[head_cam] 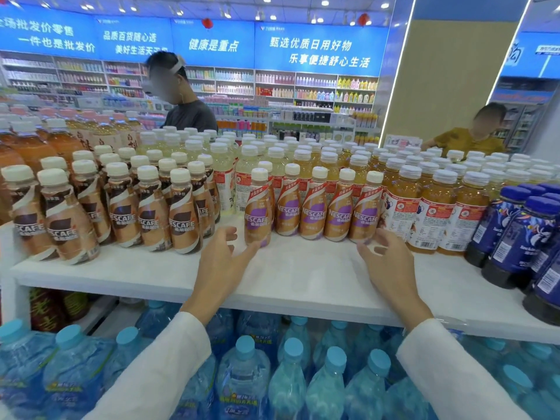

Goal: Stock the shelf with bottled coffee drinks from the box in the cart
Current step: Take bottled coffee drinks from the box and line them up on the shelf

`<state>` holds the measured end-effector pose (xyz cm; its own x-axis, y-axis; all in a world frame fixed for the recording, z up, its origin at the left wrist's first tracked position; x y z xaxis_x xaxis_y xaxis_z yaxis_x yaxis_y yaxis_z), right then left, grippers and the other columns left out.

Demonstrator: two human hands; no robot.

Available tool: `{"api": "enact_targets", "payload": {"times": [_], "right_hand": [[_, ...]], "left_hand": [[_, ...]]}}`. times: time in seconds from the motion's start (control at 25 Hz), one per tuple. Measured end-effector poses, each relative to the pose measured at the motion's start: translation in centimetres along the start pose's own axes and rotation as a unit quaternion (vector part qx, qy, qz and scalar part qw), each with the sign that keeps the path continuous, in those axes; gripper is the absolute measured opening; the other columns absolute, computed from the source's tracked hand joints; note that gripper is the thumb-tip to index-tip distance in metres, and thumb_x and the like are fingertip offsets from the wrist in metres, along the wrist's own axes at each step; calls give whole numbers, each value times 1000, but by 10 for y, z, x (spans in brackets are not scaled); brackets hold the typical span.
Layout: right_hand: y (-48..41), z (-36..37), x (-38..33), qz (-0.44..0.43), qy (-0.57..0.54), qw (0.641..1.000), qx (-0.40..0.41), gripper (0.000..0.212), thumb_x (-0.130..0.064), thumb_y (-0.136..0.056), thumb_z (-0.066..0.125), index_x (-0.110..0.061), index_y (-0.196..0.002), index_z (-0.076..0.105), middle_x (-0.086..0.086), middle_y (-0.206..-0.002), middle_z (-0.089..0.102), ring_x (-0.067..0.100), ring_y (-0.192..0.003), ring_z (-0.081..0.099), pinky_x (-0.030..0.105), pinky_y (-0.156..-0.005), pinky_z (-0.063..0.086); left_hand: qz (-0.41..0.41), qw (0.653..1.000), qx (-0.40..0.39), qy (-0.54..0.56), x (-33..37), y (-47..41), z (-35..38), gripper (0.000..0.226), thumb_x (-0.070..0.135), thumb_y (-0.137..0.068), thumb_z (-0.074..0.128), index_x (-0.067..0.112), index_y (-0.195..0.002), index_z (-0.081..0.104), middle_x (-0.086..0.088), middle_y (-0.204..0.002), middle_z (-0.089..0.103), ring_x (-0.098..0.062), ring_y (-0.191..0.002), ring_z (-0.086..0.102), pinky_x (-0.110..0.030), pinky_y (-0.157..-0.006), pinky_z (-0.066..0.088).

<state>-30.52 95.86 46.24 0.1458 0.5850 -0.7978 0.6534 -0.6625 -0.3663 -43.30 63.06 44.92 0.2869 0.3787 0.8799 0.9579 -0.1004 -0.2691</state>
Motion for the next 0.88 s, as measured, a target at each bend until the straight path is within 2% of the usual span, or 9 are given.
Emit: {"api": "enact_targets", "payload": {"times": [0.12, 0.24, 0.36, 0.44, 0.52, 0.68, 0.76, 0.88], "right_hand": [[36, -12, -1, 0, -7, 1000, -25, 49, -39, -95, 67, -25, -139, 54, -4, -137, 59, 9, -106, 57, 24, -85, 44], [73, -18, -6, -9, -57, 996, -62, 43, -43, -96, 63, -29, -136, 57, -12, -136, 60, 7, -111, 57, 25, -93, 45], [112, -14, -16, -29, -97, 990, -103, 38, -50, -95, 60, -39, -132, 59, -25, -130, 60, -4, -116, 56, 26, -97, 46], [139, -6, -24, -42, -112, 984, -129, 39, -57, -91, 58, -44, -128, 60, -34, -124, 58, -17, -113, 51, 16, -89, 41], [170, 10, -32, -45, -133, 978, -157, 40, -61, -86, 57, -48, -124, 62, -39, -121, 58, -20, -111, 51, 10, -85, 40], [233, 53, -44, -48, -169, 966, -189, 39, -58, -81, 60, -45, -117, 67, -34, -120, 64, -13, -109, 59, 0, -87, 40], [267, 84, -44, -22, -186, 957, -220, 34, -55, -79, 62, -44, -110, 70, -26, -116, 69, -9, -108, 61, 4, -92, 43], [329, 142, -45, 13, -179, 935, -307, 24, -25, -86, 73, -29, -110, 73, -7, -114, 74, -6, -99, 64, 4, -85, 46]], "left_hand": [[18, 999, 33, 25, -2, 37, -22, 47, 47, -91, 71, 26, -131, 59, 9, -132, 64, -12, -113, 63, -27, -92, 48], [27, 995, 56, 75, -3, 79, -42, 29, 43, -94, 68, 30, -121, 66, 20, -118, 69, -2, -112, 65, -21, -96, 51], [22, 991, 88, 98, -11, 125, -61, 26, 43, -93, 65, 32, -117, 69, 27, -112, 71, 8, -110, 63, -4, -84, 47], [9, 988, 110, 108, -24, 152, -75, 29, 44, -91, 63, 31, -116, 71, 25, -112, 72, 8, -110, 64, -4, -82, 47], [-17, 985, 132, 109, -45, 180, -91, 29, 44, -91, 63, 32, -115, 71, 22, -113, 73, 5, -110, 65, -6, -83, 48], [-87, 975, 175, 107, -101, 237, -129, 27, 46, -92, 63, 35, -115, 71, 23, -115, 72, 6, -110, 64, -5, -81, 47], [-132, 968, 191, 100, -131, 267, -151, 28, 50, -92, 62, 38, -117, 70, 27, -117, 70, 9, -110, 63, -10, -82, 48], [-191, 948, 240, 90, -177, 321, -191, 20, 42, -96, 63, 39, -115, 71, 28, -113, 71, 11, -104, 65, -5, -78, 47]]}}
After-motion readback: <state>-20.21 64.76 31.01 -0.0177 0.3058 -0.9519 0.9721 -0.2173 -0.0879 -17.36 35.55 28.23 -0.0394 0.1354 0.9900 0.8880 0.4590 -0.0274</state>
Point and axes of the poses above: each hand's wrist, its own y-axis away from the middle knuckle, its own z-axis out of the palm, x = y × z, the point moved 8 cm from there along -y, towards the middle knuckle
